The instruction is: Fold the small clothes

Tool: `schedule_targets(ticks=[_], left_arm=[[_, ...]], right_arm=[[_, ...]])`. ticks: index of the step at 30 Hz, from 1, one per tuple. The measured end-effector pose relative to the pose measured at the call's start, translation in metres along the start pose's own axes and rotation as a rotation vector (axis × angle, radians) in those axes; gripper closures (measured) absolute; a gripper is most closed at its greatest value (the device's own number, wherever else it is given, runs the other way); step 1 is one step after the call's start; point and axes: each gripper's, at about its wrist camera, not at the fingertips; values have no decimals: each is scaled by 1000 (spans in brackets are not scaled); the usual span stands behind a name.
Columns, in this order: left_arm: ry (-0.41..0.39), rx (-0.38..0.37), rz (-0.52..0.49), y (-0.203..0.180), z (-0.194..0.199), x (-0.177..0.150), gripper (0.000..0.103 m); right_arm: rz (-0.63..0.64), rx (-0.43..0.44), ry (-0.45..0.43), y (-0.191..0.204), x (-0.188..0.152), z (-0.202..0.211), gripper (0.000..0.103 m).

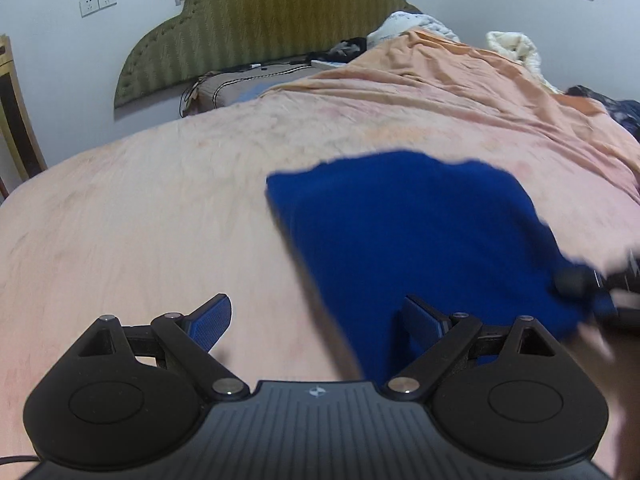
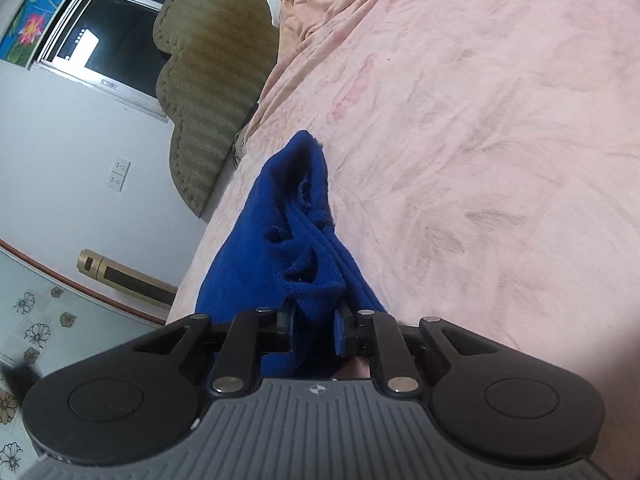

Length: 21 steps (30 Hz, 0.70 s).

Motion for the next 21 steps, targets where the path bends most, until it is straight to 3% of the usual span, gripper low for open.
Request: schedule_targets(ticks=[4, 8, 12, 14, 16, 21], left_arm=[[-40, 8, -115, -15, 25, -28, 10], [-59, 39, -237, -36, 26, -37, 10], [-84, 43, -361, -54, 25, -44, 10], [-95, 27, -390, -58, 27, -47, 10], [-95, 58, -388, -58, 25, -49, 10], [-105, 75, -392, -53, 26, -51, 9]], right_arm=[[17, 6, 4, 4, 0, 0, 64], [70, -25, -12, 12, -2, -1, 64], [95, -58, -27, 15, -3, -3, 73], [94, -62, -28, 14, -3, -4, 76], [95, -71, -32, 13, -2, -4, 80], [93, -72, -28, 12, -1, -5, 81]])
Point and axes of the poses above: each gripper's, at about its wrist camera, not at the fingertips, and z roughly against the way its jaws point, y to its left, x to its top, and after that the axes turned 9 degrees about -z, right-handed
